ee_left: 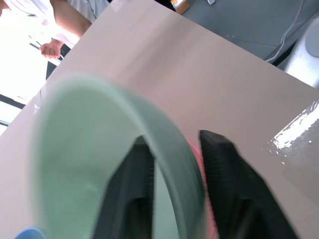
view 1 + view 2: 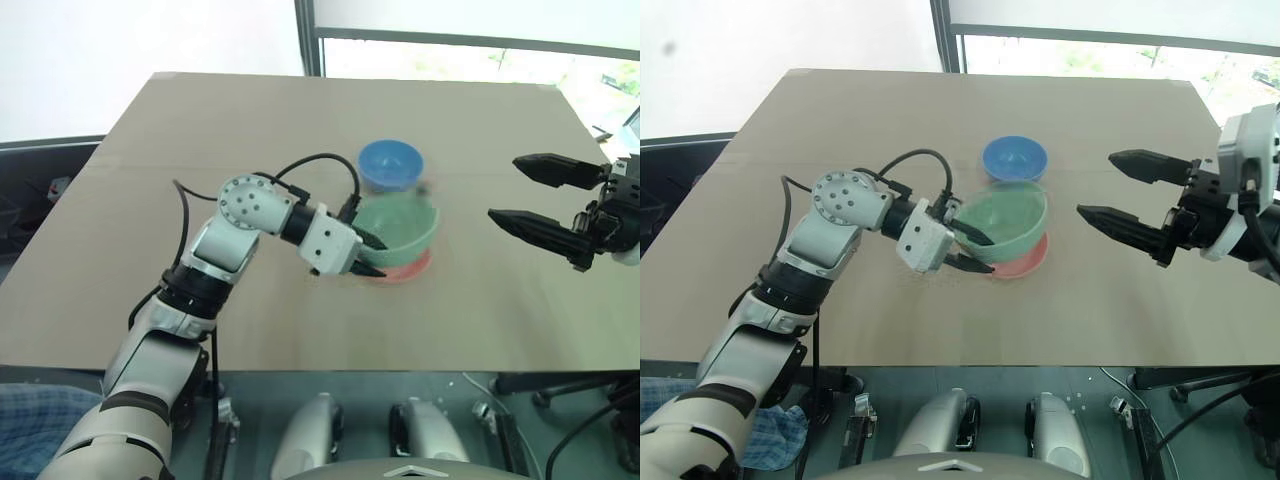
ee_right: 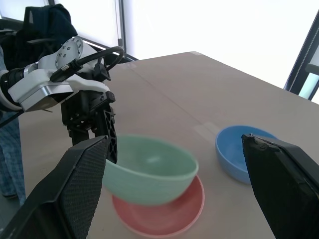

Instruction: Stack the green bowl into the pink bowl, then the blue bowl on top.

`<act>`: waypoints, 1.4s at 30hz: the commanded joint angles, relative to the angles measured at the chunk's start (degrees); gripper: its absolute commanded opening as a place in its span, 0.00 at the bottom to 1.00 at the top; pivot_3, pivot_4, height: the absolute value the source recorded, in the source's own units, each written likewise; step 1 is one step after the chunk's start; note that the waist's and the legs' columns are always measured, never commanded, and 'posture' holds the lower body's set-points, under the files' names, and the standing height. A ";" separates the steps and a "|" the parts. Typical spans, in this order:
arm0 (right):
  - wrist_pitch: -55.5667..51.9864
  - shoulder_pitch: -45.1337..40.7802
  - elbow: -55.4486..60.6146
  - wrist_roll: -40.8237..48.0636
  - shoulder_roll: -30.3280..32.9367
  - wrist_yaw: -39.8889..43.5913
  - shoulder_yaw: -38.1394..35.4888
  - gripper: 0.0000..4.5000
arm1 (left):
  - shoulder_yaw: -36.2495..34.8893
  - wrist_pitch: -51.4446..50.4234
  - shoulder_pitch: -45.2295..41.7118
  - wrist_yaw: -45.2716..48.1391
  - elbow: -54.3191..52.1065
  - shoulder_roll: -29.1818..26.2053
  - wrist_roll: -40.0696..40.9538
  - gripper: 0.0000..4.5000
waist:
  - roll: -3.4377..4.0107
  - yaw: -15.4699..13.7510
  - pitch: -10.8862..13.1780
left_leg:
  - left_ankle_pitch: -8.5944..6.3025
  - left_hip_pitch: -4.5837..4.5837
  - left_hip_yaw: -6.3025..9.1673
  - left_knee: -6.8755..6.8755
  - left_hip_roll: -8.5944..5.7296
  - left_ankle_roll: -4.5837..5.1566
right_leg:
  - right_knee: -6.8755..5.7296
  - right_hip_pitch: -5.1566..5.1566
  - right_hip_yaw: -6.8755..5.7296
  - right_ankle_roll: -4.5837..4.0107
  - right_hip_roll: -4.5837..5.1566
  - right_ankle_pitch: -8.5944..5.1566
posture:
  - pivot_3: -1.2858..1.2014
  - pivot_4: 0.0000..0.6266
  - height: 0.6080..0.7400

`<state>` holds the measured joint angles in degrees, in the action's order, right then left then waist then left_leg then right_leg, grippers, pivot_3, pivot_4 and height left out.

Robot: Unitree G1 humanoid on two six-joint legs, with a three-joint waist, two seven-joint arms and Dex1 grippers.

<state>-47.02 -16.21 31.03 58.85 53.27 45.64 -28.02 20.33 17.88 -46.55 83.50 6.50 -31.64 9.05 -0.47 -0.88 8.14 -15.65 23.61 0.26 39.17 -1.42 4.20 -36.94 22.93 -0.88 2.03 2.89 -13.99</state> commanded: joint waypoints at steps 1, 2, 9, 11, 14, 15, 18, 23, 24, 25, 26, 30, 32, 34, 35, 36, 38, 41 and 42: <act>1.24 0.17 1.60 1.03 0.51 -0.51 -1.43 1.00 | -2.78 1.89 0.05 -2.81 0.17 0.79 0.91 0.64 | 0.00 0.00 0.00 | 0.00 0.00 0.00 0.00 0.00 0.00 | 0.00 0.00 0.00 0.00 0.00 0.00 | 0.52 0.24 1.00; 1.24 0.27 1.65 1.08 0.54 -0.54 -1.43 1.00 | -3.37 1.55 0.09 -3.55 0.21 1.05 1.44 0.64 | 0.00 0.00 0.00 | 0.00 0.00 0.00 0.00 0.00 0.00 | 0.00 0.00 0.00 0.00 0.00 0.00 | 0.52 0.24 1.00; 1.57 0.93 1.32 -0.08 0.82 -0.64 -0.60 1.00 | -11.35 -15.19 4.60 -10.47 -3.57 0.21 10.44 0.64 | 0.01 0.07 0.00 | 0.01 -0.02 0.01 0.02 0.02 -0.01 | -0.02 0.00 0.00 0.01 -0.01 0.00 | 0.52 0.24 1.00; 1.82 0.75 0.63 -1.60 1.11 -0.88 0.46 1.00 | -14.21 -20.18 7.07 -12.95 -5.73 -1.15 12.61 0.64 | 0.02 0.25 -0.01 | 0.01 -0.04 0.01 0.01 0.04 -0.02 | -0.02 0.00 0.03 0.01 -0.03 0.00 | 0.52 0.24 1.00; 2.61 -0.37 -1.37 -5.21 1.71 -1.18 3.40 1.00 | -18.60 -25.24 10.00 -17.44 -7.57 -2.92 14.29 0.64 | 0.02 0.20 -0.01 | 0.02 -0.06 0.01 0.01 0.06 -0.03 | -0.02 -0.01 0.03 0.01 -0.05 0.00 | 0.52 0.24 1.00; 3.14 -1.36 -2.55 -7.04 1.87 -1.44 5.08 1.00 | -20.13 -26.43 10.74 -19.23 -7.76 -3.36 14.45 0.64 | 0.02 0.16 -0.01 | 0.02 -0.07 0.01 0.01 0.06 -0.03 | -0.03 -0.03 0.03 0.01 -0.05 0.00 | 0.52 0.24 1.00; 4.54 -7.34 -7.46 -13.30 1.64 -2.37 12.02 1.00 | -24.71 -30.34 12.49 -24.98 -8.32 -3.90 15.27 0.64 | 0.03 0.12 0.00 | 0.02 -0.20 0.01 0.02 0.05 -0.04 | -0.02 -0.16 0.03 0.02 -0.01 0.01 | 0.52 0.24 1.00; 9.14 -20.83 -18.02 -26.28 -4.57 -2.87 27.49 1.00 | -30.20 -36.44 15.89 -31.21 -11.96 -4.38 18.18 0.64 | 0.03 0.16 0.01 | 0.07 -0.53 -0.03 -0.10 0.04 -0.17 | -0.02 -0.34 0.09 0.01 0.01 0.00 | 0.52 0.24 1.00; 10.95 -23.31 -20.64 -29.58 -6.12 -2.36 30.90 1.00 | -31.17 -37.40 16.97 -31.97 -13.09 -4.69 18.81 0.64 | 0.03 0.35 0.01 | 0.09 -0.55 -0.04 -0.13 0.05 -0.19 | -0.01 -0.34 0.10 0.00 0.00 0.00 | 0.52 0.24 1.00; 12.60 -25.31 -22.97 -32.37 -7.46 -1.94 33.49 1.00 | -31.86 -38.08 17.94 -32.49 -14.06 -5.07 19.12 0.64 | 0.03 0.49 0.01 | 0.09 -0.56 -0.10 -0.17 0.05 -0.20 | -0.02 -0.34 0.16 0.00 0.00 0.00 | 0.52 0.24 1.00; 14.38 -27.28 -25.59 -35.26 -8.75 -1.58 35.88 1.00 | -32.35 -38.42 18.95 -32.87 -14.90 -5.60 19.01 0.64 | 0.03 0.46 0.01 | 0.10 -0.55 -0.14 -0.23 0.05 -0.21 | -0.02 -0.32 0.20 0.00 0.00 0.00 | 0.52 0.24 1.00; 20.60 -36.76 -40.18 -45.31 -16.48 -2.28 43.37 1.00 | -34.91 -39.44 24.31 -34.85 -18.23 -8.03 18.05 0.64 | 0.05 0.60 0.03 | 0.10 -0.54 -0.19 -0.42 0.01 -0.23 | 0.07 -0.22 0.25 -0.01 0.02 0.00 | 0.52 0.24 1.00; 26.20 -41.86 -50.14 -51.75 -20.96 -3.14 47.39 1.00 | -37.51 -40.10 27.70 -36.88 -20.69 -8.81 18.28 0.64 | 0.05 1.09 0.03 | 0.12 -0.56 -0.22 -0.54 -0.02 -0.27 | 0.11 -0.19 0.28 -0.01 0.05 0.00 | 0.52 0.24 1.00; 30.05 -44.85 -57.03 -54.98 -24.23 -3.02 48.79 1.00 | -39.32 -40.76 29.97 -38.42 -22.85 -9.07 19.01 0.64 | 0.02 1.30 0.04 | 0.16 -0.61 -0.22 -0.66 -0.03 -0.33 | 0.13 -0.20 0.28 -0.02 0.05 0.00 | 0.52 0.24 1.00; 31.45 -45.77 -59.47 -55.90 -25.36 -2.70 48.81 1.00 | -39.80 -41.04 30.62 -38.97 -23.58 -9.07 19.33 0.64 | 0.02 1.21 0.03 | 0.18 -0.61 -0.19 -0.73 -0.03 -0.37 | 0.15 -0.18 0.25 -0.02 0.06 0.00 | 0.52 0.24 1.00; 33.38 -46.96 -62.31 -57.18 -26.77 -2.50 49.25 1.00 | -40.96 -41.64 31.88 -39.74 -24.88 -9.04 19.93 0.64 | 0.02 1.13 0.03 | 0.19 -0.62 -0.15 -0.76 -0.04 -0.38 | 0.16 -0.17 0.23 -0.02 0.06 0.00 | 0.52 0.24 1.00; 36.43 -48.88 -66.94 -59.20 -29.26 -2.21 49.82 1.00 | -43.24 -42.76 34.58 -41.02 -27.34 -9.05 20.69 0.64 | 0.02 1.23 0.04 | 0.19 -0.61 -0.13 -0.80 -0.06 -0.41 | 0.15 -0.11 0.22 -0.03 0.08 0.00 | 0.52 0.24 1.00; 40.16 -51.22 -73.04 -61.82 -32.27 -1.77 49.91 1.00 | -46.15 -44.20 38.29 -42.59 -30.12 -9.02 21.81 0.64 | 0.04 1.83 0.05 | 0.19 -0.62 -0.16 -0.86 -0.10 -0.42 | 0.14 -0.09 0.27 -0.03 0.11 0.00 | 0.52 0.24 1.00; 41.26 -51.97 -75.09 -62.64 -33.14 -1.81 49.83 1.00 | -46.95 -44.63 39.22 -43.11 -30.84 -8.90 22.33 0.64 | 0.05 1.89 0.05 | 0.21 -0.63 -0.16 -0.87 -0.10 -0.44 | 0.13 -0.09 0.26 -0.03 0.10 0.00 | 0.52 0.24 1.00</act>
<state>-9.29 -65.11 -41.99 -2.25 21.00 43.55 22.35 -23.45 -26.13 -8.23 41.72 -20.74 -39.93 29.59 -0.43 1.01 8.19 -15.43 22.98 0.09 38.29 -1.51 3.72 -36.81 22.89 -0.61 2.00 2.98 -13.99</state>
